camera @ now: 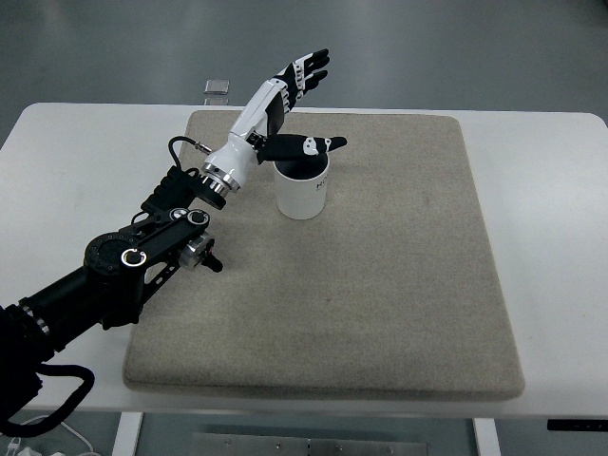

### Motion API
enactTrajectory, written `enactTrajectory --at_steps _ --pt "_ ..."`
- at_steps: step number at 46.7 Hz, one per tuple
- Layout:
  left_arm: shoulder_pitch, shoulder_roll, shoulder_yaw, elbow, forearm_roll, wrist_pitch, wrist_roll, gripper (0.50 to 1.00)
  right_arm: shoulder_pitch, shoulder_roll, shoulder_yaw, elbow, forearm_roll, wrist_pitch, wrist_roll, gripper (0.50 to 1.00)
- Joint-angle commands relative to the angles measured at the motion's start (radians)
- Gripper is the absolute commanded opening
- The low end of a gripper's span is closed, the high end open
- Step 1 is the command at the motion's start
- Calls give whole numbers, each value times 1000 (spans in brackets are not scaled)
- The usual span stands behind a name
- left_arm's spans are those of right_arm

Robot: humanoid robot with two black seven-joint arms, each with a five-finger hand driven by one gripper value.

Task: Flip white cup upright

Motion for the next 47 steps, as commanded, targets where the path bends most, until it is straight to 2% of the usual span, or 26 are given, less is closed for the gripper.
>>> enactTrajectory --at_steps 1,10,24,30,40,47 --pt "-40 0 -7 -1 -16 7 0 992 0 0 0 0 0 0 0 928" --pt "-164 0 -7 25 -131 7 0 992 0 0 0 0 -1 0 0 928" --pt "-371 -2 -7 186 -370 7 0 990 0 0 0 0 0 0 0 928" --pt "-411 1 -7 249 -467 4 98 990 0 0 0 0 0 0 0 928" --pt "-422 12 -9 328 -502 -5 355 990 0 0 0 0 0 0 0 928" --pt "-422 12 -9 390 -591 -25 434 992 0 0 0 0 0 0 0 928"
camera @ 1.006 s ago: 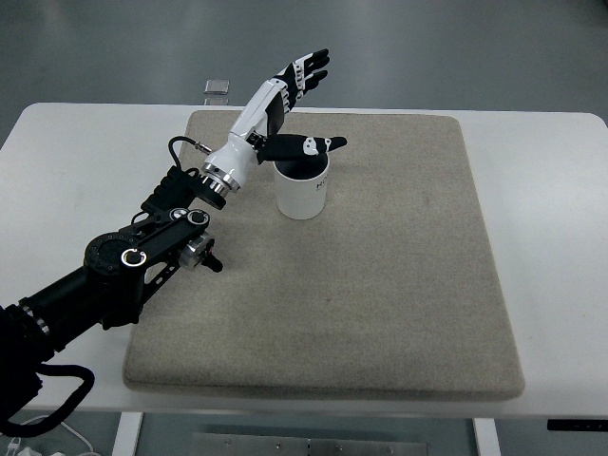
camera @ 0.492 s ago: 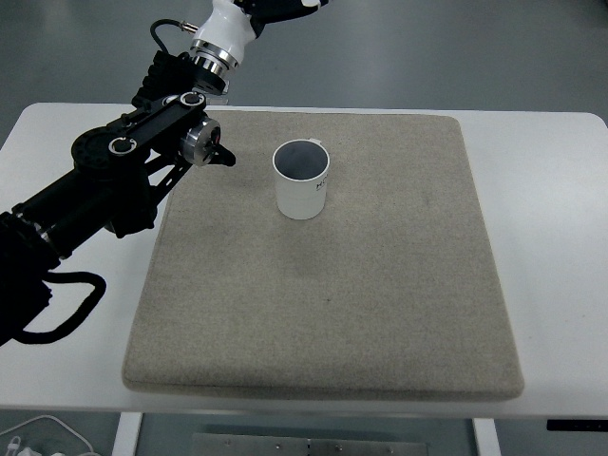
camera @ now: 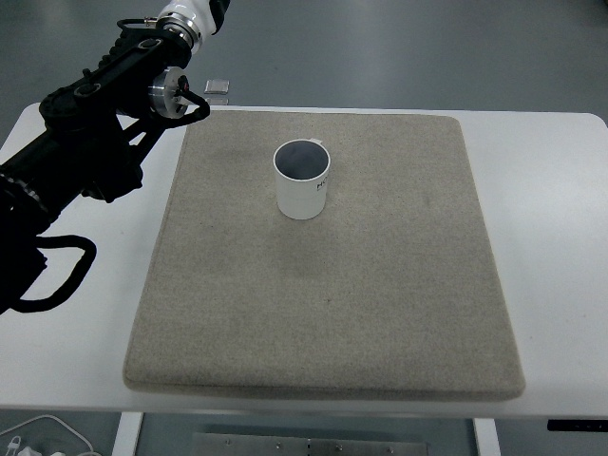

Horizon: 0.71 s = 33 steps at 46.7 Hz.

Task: Flip white cup upright

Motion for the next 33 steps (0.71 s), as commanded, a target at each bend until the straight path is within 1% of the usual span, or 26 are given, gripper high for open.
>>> enactTrajectory --at_steps 1,7,14,17,20,27,33 --pt "0 0 1 35 -77 -18 36 992 0 0 0 0 -1 0 0 928" --pt "3 1 1 114 -182 -77 89 992 0 0 3 0 0 1 0 928" --pt "6 -3 -4 201 -313 -172 95 992 -2 0 4 0 0 1 0 928" --pt "14 -3 -22 215 -395 -213 93 992 -3 0 4 2 2 1 -2 930" --pt "17 -3 -27 224 -436 -238 93 992 -6 0 4 2 2 1 -2 928" --pt "53 -5 -39 236 -450 -287 92 992 -8 0 4 2 2 4 0 928" --pt "73 -5 -64 238 -449 -328 92 992 -8 0 6 0 2 35 -2 928"
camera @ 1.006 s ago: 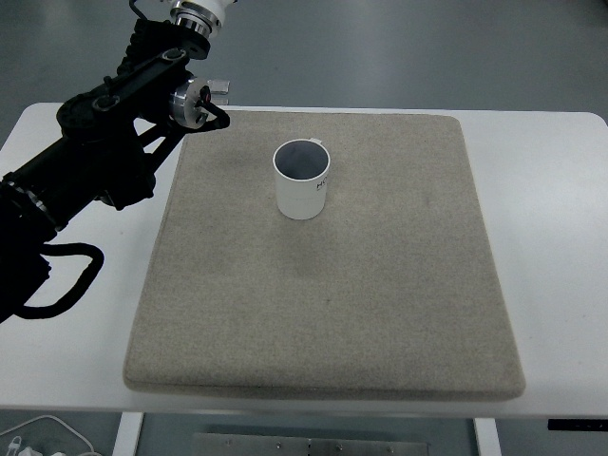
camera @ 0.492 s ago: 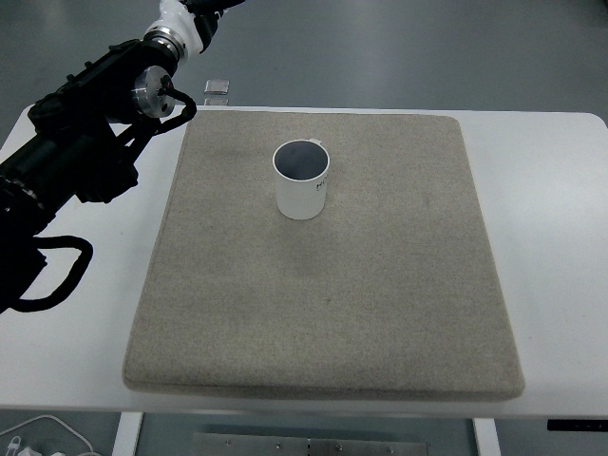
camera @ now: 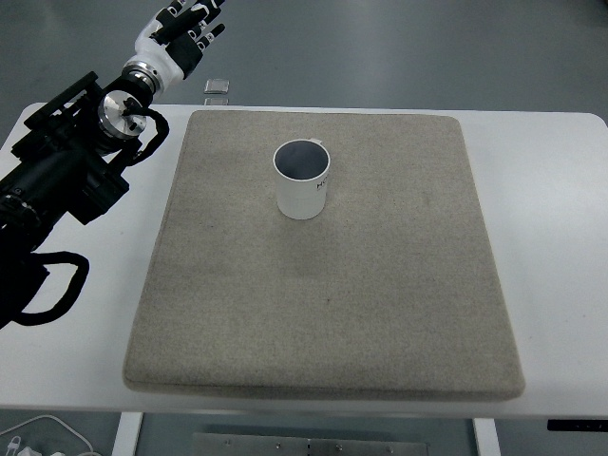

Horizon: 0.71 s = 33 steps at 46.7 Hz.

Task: Flip white cup upright

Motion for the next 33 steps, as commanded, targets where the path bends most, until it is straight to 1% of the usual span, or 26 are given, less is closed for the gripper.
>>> enactTrajectory --at_steps 1,8,12,26,33 --pt "13 0 -6 1 3 -24 0 992 0 0 2 -2 0 17 -1 928" --pt "45 -6 -13 1 0 -50 -3 992 -2 0 2 -2 3 20 -1 928" --pt "62 -8 -29 1 1 -77 -6 992 -2 0 3 -2 5 20 -1 928" --pt "93 -11 -36 2 3 -140 -32 994 -12 0 3 0 5 22 -2 928" --pt "100 -12 -33 2 8 -145 -52 994 -14 0 0 0 2 63 -13 928"
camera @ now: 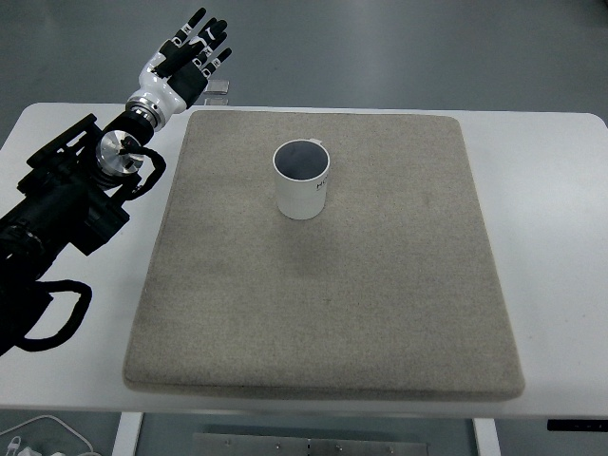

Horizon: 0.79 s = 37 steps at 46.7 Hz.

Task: Flip white cup upright

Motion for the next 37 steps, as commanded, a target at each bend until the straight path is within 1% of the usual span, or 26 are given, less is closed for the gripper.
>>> enactTrajectory --at_steps 1,5,12,16,21,26,34,37 --pt "2 -1 2 0 5 0 -8 994 0 0 -3 0 -5 31 -6 928" --pt "2 -1 2 0 6 -2 -9 994 0 0 -9 0 -9 56 -16 930" --pt "3 -10 0 0 6 -11 -11 994 0 0 -11 0 -12 118 -116 928" --pt "12 -13 0 0 6 -20 -26 994 0 0 -13 0 -15 158 -144 928" --pt "15 -13 0 0 6 -23 -32 994 0 0 -46 0 -29 191 -156 928" --pt "15 -13 5 0 8 -23 -40 994 -2 0 -114 0 -80 192 -156 928" --pt "15 -13 11 0 8 -23 -41 994 1 0 -117 -2 -81 192 -158 930" --pt "15 -13 13 0 10 -23 -41 994 4 0 -115 -2 -80 192 -170 928"
